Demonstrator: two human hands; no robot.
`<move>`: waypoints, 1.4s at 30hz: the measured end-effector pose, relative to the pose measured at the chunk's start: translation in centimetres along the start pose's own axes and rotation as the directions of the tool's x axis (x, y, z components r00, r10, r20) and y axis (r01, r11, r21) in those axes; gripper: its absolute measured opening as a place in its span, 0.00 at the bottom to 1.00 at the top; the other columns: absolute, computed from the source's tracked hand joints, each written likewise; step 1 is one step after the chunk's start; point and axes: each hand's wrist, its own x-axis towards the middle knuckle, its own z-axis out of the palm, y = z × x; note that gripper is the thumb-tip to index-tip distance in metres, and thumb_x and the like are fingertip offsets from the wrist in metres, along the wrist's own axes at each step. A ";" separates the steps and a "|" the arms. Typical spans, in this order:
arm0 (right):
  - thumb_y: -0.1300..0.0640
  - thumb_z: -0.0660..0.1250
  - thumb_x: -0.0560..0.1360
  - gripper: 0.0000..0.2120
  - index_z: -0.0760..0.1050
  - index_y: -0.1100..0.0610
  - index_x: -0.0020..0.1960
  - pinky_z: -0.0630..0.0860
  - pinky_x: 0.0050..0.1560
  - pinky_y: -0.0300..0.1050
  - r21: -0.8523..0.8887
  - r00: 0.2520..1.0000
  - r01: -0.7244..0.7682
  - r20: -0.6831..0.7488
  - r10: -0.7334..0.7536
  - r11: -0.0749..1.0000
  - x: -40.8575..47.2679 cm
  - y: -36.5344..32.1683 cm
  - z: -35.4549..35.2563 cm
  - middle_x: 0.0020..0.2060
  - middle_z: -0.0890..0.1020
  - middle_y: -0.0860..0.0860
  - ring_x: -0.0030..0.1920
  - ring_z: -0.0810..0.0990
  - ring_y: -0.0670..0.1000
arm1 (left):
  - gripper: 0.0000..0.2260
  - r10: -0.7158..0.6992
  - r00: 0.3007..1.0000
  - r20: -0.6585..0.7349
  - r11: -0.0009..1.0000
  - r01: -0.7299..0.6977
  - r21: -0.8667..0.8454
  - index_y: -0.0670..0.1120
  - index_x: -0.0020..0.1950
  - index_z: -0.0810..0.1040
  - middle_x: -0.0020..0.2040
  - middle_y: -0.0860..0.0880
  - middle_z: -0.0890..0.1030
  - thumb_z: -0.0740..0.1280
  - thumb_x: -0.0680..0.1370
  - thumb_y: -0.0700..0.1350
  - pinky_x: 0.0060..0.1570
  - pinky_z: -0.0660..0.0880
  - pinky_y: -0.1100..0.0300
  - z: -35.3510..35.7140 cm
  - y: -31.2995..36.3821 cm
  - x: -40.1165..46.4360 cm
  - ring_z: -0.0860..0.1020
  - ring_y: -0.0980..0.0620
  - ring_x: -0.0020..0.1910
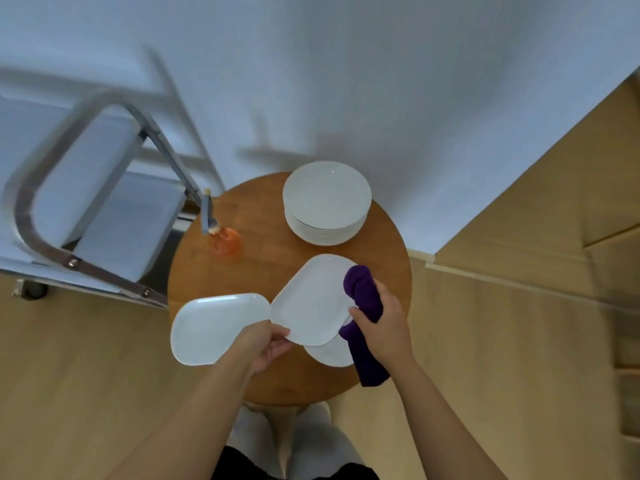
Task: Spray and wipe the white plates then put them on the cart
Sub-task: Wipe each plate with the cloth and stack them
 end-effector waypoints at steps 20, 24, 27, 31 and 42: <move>0.51 0.69 0.74 0.27 0.64 0.48 0.71 0.77 0.57 0.53 0.052 0.970 -0.240 -0.028 0.241 0.969 0.9 4.8 2.5 0.61 0.75 0.46 0.58 0.75 0.49 | 0.09 0.004 0.977 -0.215 0.793 0.128 0.596 0.43 0.44 0.74 0.39 0.44 0.82 0.63 0.80 0.47 0.38 0.81 0.59 3.6 -8.8 8.7 0.83 0.47 0.38; 0.50 0.69 0.74 0.28 0.63 0.48 0.71 0.78 0.57 0.52 0.046 0.966 -0.257 -0.016 0.258 0.965 1.0 4.6 3.0 0.61 0.74 0.46 0.58 0.75 0.50 | 0.12 -0.054 0.984 -0.170 0.692 0.160 0.704 0.42 0.47 0.77 0.37 0.46 0.83 0.62 0.81 0.50 0.25 0.74 0.64 3.7 -8.0 8.9 0.81 0.51 0.32; 0.49 0.69 0.74 0.28 0.62 0.48 0.71 0.78 0.56 0.50 0.017 0.967 -0.255 -0.003 0.255 0.967 0.9 4.2 3.4 0.62 0.74 0.46 0.58 0.75 0.49 | 0.15 -0.075 0.988 -0.134 0.617 0.151 0.773 0.43 0.47 0.76 0.36 0.46 0.82 0.60 0.81 0.53 0.25 0.72 0.65 3.8 -7.0 8.8 0.79 0.52 0.29; 0.50 0.69 0.74 0.28 0.63 0.47 0.70 0.77 0.56 0.49 0.010 0.972 -0.234 0.014 0.234 0.972 0.8 3.1 4.3 0.61 0.74 0.45 0.58 0.75 0.48 | 0.19 0.012 0.997 -0.074 0.603 0.052 0.796 0.42 0.40 0.78 0.31 0.47 0.79 0.60 0.81 0.53 0.29 0.71 0.65 2.5 -4.7 8.4 0.76 0.55 0.26; 0.49 0.69 0.73 0.29 0.62 0.47 0.71 0.72 0.49 0.35 0.031 0.987 -0.109 0.119 0.105 0.994 -0.3 -3.4 10.9 0.60 0.73 0.42 0.57 0.73 0.44 | 0.12 0.530 0.785 -0.321 0.702 -0.193 0.686 0.45 0.38 0.73 0.36 0.49 0.76 0.67 0.77 0.50 0.39 0.67 0.60 -10.8 0.5 7.0 0.75 0.49 0.40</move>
